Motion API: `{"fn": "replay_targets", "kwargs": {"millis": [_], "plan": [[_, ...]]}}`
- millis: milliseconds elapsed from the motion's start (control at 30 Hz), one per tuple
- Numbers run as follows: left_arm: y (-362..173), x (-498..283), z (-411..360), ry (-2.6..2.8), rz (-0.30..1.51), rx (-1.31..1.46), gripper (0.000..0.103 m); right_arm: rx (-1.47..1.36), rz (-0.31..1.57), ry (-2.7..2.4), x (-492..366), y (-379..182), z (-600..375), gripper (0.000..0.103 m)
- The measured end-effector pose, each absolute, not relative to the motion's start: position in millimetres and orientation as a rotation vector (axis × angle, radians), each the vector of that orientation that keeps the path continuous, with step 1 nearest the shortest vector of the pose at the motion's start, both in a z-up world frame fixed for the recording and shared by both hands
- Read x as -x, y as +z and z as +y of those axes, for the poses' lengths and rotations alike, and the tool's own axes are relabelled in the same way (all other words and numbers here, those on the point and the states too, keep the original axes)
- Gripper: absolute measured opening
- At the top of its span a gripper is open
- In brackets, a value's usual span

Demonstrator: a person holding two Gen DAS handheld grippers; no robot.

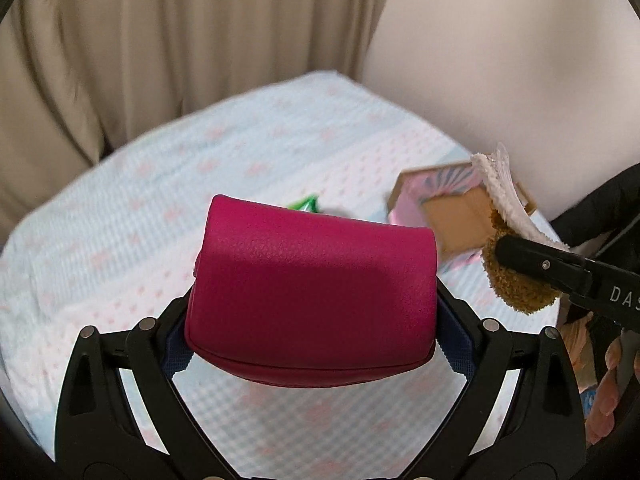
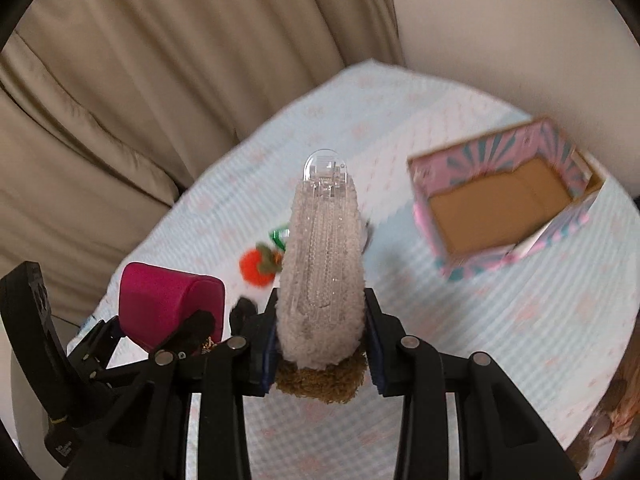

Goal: Organize soft objects
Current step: 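Carry both items into the cardboard box and open both tools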

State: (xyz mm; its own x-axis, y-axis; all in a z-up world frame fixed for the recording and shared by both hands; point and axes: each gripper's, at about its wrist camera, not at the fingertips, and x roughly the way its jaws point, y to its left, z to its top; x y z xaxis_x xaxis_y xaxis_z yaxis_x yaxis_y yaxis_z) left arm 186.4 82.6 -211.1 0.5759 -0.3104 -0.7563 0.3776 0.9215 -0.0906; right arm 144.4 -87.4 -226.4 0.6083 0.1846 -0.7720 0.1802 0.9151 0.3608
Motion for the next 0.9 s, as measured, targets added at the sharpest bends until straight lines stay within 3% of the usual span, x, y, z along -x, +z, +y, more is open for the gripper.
{"fn": "replay_targets", "kwargs": {"millis": [233,433,633,900], "plan": [[-158.6,-181.7,7.3,-0.422,0.811,-0.105,0.096,-0.417,0.832,-0.002,-140.6,-169.1,-165.5,0.033],[-152.8,-195.4,-74.6,-0.393,0.846,-0.101,0.096,-0.374,0.841,0.02,-157.2,-157.4,-242.6,0.033],[-185.2,-228.0,-154.6,-0.386,0.919,-0.107,0.096,-0.364,0.928,0.005,-193.6,-180.2,-333.6,0.033],[-271.9,-285.7,-230.2,-0.366,1.116,-0.098,0.097,-0.339,1.111,0.007,-249.8,-246.4,-401.7,0.033]]}}
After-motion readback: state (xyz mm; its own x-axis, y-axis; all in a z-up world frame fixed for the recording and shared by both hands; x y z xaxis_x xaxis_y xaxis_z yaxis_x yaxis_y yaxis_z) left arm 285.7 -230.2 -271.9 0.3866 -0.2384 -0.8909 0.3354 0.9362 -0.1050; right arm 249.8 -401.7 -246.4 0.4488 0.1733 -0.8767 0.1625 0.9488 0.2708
